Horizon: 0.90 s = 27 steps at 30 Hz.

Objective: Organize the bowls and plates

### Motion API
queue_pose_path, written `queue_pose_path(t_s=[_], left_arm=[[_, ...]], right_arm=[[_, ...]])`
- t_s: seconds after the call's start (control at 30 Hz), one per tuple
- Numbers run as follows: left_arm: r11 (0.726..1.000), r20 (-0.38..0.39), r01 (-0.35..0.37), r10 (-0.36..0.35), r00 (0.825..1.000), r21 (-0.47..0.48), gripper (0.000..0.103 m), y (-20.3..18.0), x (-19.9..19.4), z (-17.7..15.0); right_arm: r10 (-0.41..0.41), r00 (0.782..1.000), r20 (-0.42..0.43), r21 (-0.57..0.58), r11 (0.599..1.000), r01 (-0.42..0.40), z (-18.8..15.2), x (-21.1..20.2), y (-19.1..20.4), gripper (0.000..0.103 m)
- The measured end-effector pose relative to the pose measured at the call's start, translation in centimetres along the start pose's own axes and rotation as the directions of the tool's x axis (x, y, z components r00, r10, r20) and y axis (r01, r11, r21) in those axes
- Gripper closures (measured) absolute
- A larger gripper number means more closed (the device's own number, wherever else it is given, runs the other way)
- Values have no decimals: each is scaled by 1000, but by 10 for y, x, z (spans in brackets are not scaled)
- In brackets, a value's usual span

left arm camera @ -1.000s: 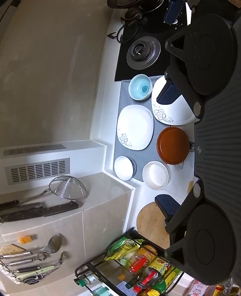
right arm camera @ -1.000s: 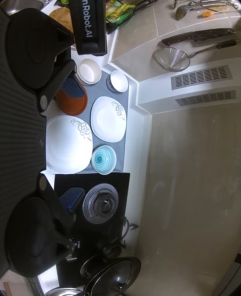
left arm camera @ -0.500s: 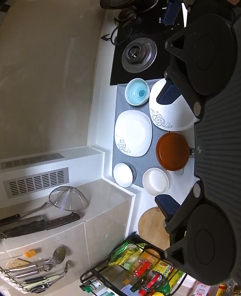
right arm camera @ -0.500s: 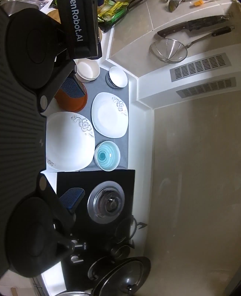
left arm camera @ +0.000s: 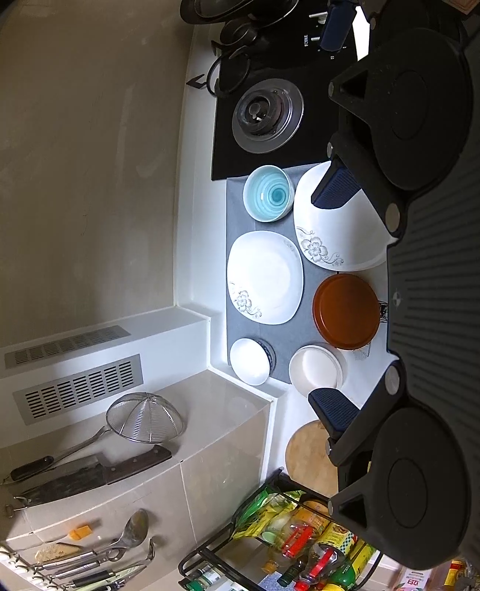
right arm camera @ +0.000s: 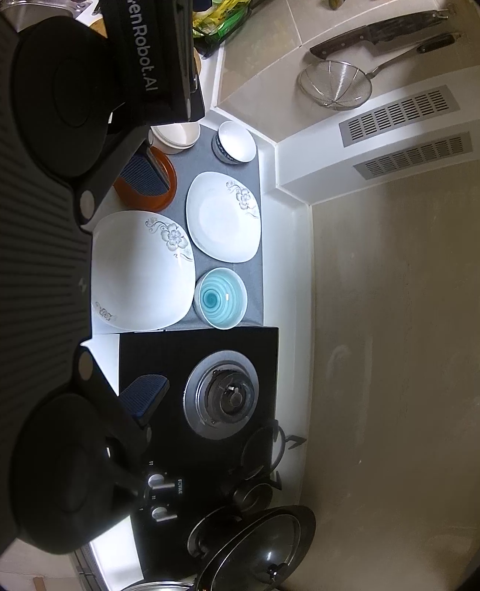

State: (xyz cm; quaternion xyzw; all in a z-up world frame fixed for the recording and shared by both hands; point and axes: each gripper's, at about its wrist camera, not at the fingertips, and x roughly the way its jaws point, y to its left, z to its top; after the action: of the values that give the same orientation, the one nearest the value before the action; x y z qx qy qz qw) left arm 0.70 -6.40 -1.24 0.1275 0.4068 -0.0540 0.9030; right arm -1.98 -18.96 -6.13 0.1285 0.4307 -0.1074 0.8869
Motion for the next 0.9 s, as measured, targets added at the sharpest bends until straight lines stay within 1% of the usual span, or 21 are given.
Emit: queue_pose_path(t_s=[0.3,0.47,0.63,0.9], left_arm=[[1000,7,-9,9,1000,18,0,-8,2,-4],[999,-10,-13,13,1000,32,0,-9,5,-4],[999,-6,-20,20,1000,32,0,-9,5,-7],[999,-20,-28,28,999,26,0,-9,7,-12]], right_arm=[[-7,1000,-13,13,1000,7,-1,2,1,0],[-3,1000,-12,10,1000,3,-4,1,1,0],[3,1000,-12,13,1000,-3,-6,1,2,0],[12,1000,-28,13,1000,-11,-11,4,2,0]])
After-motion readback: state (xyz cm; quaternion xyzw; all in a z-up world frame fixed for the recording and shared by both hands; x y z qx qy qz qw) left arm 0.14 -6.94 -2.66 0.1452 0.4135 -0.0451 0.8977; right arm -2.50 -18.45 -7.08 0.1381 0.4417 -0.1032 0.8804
